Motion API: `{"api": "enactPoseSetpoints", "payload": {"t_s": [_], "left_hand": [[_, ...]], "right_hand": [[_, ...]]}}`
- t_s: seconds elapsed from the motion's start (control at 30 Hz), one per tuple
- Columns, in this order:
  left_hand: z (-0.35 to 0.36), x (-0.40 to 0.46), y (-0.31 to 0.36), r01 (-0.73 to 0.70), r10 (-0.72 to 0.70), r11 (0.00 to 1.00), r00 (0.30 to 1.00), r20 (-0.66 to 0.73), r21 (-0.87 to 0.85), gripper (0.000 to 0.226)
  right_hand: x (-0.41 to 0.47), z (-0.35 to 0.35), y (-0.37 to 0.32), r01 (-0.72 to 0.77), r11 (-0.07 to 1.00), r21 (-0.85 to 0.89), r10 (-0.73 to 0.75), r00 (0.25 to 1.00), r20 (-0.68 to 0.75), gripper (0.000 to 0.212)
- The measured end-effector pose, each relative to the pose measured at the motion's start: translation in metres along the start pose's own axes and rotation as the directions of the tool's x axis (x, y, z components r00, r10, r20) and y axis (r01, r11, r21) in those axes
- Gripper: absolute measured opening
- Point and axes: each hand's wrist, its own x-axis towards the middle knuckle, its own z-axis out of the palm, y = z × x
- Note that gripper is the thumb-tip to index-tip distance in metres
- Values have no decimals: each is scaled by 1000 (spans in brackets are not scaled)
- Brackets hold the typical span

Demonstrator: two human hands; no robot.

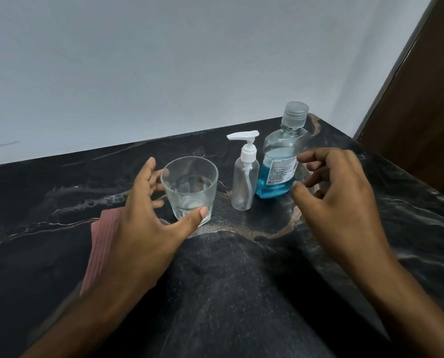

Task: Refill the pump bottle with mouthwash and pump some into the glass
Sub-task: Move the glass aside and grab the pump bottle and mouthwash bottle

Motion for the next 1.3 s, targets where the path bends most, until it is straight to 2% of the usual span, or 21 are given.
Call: {"api": "enactPoseSetpoints", "payload": {"t_s": [0.23, 0.37, 0.47, 0.57, 0.73, 0.87, 0.97, 1.07, 1.1, 1.17, 1.23, 1.3], "left_hand": [[5, 4, -2, -4, 3, 1000, 999, -43, -18, 134], [6, -3, 7, 16, -17, 1000, 997, -70, -16, 129], [2, -6, 13, -1, 8, 998, 992, -125, 55, 116], [-2, -11, 21, -82, 108, 983, 982, -156, 167, 101], [-1, -8, 36, -248, 274, 922, 961, -46, 296, 73], [4, 5, 55, -337, 344, 868, 938, 48, 365, 49], [13, 27, 72, -334, 322, 799, 940, 112, 499, 50], [25, 47, 90, -297, 269, 754, 953, 138, 586, 59], [30, 52, 94, -275, 240, 751, 961, 139, 601, 61], [37, 60, 99, -222, 170, 757, 975, 142, 614, 61], [44, 65, 101, -171, 113, 762, 985, 131, 625, 60], [51, 67, 102, -134, 78, 753, 990, 115, 644, 63]], "right_hand": [[10, -5, 2, -30, 1000, 1, 30, 999, 16, 40], [9, -10, -1, -79, 996, 40, 77, 996, 48, 37], [7, -13, -3, -151, 984, 96, 144, 986, 80, 37], [6, -15, -1, -194, 976, 101, 185, 978, 91, 38], [6, -17, 1, -217, 973, 82, 209, 974, 92, 36], [17, -15, -2, -159, 984, 73, 155, 986, 62, 42], [42, -15, -10, -142, 985, 101, 139, 989, 41, 69], [68, -15, -14, -233, 958, 169, 203, 963, 180, 93], [75, -14, -14, -262, 946, 193, 210, 944, 254, 93], [83, -10, -13, -308, 933, 184, 225, 901, 370, 80], [86, -6, -11, -315, 938, 146, 229, 878, 421, 67], [87, -5, -8, -311, 939, 148, 224, 878, 423, 64]]}}
